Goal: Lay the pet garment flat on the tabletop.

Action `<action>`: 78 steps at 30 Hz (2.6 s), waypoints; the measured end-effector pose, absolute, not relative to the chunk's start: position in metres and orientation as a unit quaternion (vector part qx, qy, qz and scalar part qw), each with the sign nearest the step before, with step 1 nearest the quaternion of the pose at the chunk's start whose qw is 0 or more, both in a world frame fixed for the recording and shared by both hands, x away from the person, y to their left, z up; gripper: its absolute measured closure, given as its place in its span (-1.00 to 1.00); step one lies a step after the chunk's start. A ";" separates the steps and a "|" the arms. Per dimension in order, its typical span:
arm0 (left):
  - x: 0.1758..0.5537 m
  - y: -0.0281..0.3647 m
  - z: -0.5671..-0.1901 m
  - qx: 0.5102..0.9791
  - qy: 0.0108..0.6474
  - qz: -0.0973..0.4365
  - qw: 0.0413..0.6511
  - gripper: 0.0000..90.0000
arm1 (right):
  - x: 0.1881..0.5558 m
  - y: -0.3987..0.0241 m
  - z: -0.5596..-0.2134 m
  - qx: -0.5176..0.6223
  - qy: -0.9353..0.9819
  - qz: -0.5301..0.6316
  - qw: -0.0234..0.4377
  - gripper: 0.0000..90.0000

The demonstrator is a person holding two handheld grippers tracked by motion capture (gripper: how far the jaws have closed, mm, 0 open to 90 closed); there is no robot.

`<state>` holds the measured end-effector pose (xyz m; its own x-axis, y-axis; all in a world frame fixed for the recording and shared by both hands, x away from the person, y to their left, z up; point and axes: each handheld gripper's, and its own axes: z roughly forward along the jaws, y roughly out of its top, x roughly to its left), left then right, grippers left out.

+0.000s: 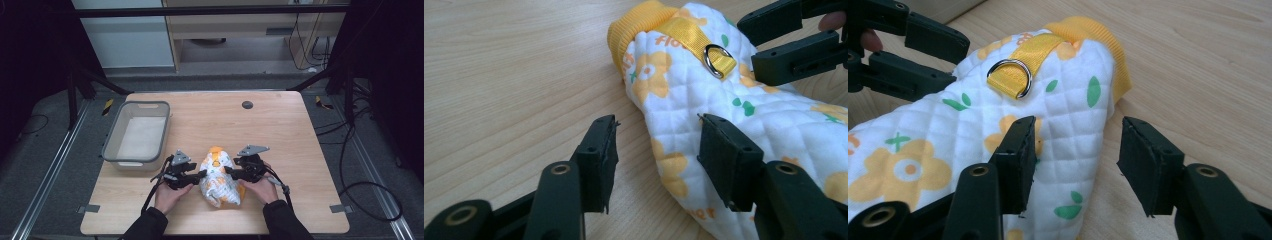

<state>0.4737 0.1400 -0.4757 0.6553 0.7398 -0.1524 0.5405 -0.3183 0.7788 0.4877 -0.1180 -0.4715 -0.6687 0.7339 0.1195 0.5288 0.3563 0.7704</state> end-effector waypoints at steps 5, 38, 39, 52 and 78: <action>0.474 0.138 -0.483 0.803 0.405 0.088 0.429 0.25 | 0.488 -0.117 -0.473 0.389 0.818 0.408 0.115 0.22; 0.447 0.141 -0.430 0.789 0.361 0.119 0.482 0.98 | 0.465 -0.131 -0.433 0.365 0.796 0.468 0.120 0.90; 0.445 0.141 -0.424 0.789 0.355 0.126 0.486 0.98 | 0.463 -0.132 -0.428 0.361 0.794 0.473 0.125 0.90; 0.493 0.114 -0.399 0.754 0.384 0.254 0.469 0.50 | 0.492 -0.129 -0.407 0.395 0.737 0.486 0.256 0.58; 0.452 0.185 -0.463 0.801 0.403 0.203 0.393 -0.17 | 0.445 -0.178 -0.454 0.399 0.779 0.444 0.190 0.11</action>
